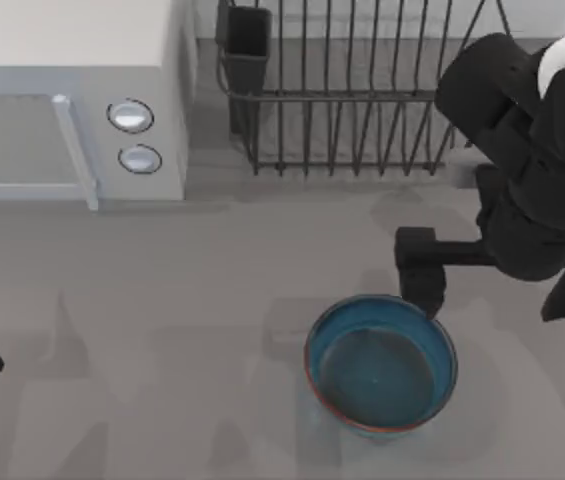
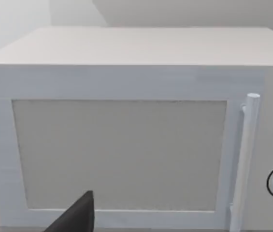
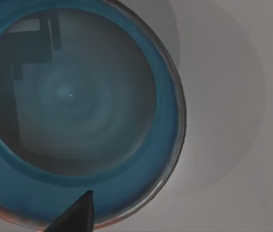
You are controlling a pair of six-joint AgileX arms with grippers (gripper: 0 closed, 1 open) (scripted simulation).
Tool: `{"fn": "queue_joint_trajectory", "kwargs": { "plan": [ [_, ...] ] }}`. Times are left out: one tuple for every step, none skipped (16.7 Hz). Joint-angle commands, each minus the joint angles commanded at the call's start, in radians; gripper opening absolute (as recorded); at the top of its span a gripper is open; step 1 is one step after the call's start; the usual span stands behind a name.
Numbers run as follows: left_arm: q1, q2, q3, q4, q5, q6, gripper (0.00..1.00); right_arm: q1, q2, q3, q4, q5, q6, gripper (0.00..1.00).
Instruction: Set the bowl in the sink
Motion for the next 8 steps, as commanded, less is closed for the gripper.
{"fn": "queue_joint_trajectory", "kwargs": {
  "plan": [
    [0.000,0.000,0.000,0.000,0.000,0.000,1.00,0.012,0.032,0.030,-0.022,0.001,0.012,1.00],
    [0.000,0.000,0.000,0.000,0.000,0.000,1.00,0.021,0.053,0.050,-0.037,0.002,0.020,1.00],
    [0.000,0.000,0.000,0.000,0.000,0.000,1.00,0.025,0.064,0.060,-0.045,0.002,0.025,1.00],
    [0.000,0.000,0.000,0.000,0.000,0.000,1.00,0.025,0.066,0.061,-0.046,0.002,0.025,1.00],
    [0.000,0.000,0.000,0.000,0.000,0.000,1.00,0.025,0.066,0.061,-0.046,0.002,0.025,1.00],
    [0.000,0.000,0.000,0.000,0.000,0.000,1.00,0.025,0.066,0.061,-0.046,0.002,0.025,1.00],
    [0.000,0.000,0.000,0.000,0.000,0.000,1.00,0.021,0.062,0.058,-0.043,0.002,0.024,1.00],
    [0.000,0.000,0.000,0.000,0.000,0.000,1.00,0.021,0.064,0.056,-0.040,0.002,0.024,1.00]
  ]
}}
